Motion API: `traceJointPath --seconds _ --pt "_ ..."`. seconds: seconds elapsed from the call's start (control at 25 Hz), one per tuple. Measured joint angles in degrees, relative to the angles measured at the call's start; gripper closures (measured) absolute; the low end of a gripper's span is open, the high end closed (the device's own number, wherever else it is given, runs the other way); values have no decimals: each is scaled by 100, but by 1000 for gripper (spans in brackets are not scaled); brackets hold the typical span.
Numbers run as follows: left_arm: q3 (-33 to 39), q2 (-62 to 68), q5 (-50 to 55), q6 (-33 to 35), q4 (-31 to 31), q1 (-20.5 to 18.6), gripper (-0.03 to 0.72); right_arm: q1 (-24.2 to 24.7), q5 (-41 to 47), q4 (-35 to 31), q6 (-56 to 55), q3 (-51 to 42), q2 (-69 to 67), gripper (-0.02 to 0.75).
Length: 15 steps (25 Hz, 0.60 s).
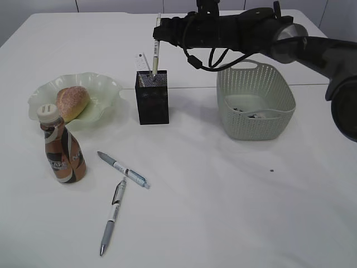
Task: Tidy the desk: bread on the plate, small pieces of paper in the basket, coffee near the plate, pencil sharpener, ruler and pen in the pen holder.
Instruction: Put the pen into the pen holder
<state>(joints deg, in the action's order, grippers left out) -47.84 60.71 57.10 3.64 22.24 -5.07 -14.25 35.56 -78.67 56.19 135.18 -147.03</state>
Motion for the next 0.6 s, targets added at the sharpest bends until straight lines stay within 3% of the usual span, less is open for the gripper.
traceJointPath --seconds 0.36,0.48,0.6 --pt "0 0 0 0 0 0 434 0 0 61 49 0 -102 631" --pt "0 0 0 0 0 0 434 0 0 82 92 0 -102 595" --pt "0 0 0 0 0 0 434 0 -8 82 102 0 -102 512"
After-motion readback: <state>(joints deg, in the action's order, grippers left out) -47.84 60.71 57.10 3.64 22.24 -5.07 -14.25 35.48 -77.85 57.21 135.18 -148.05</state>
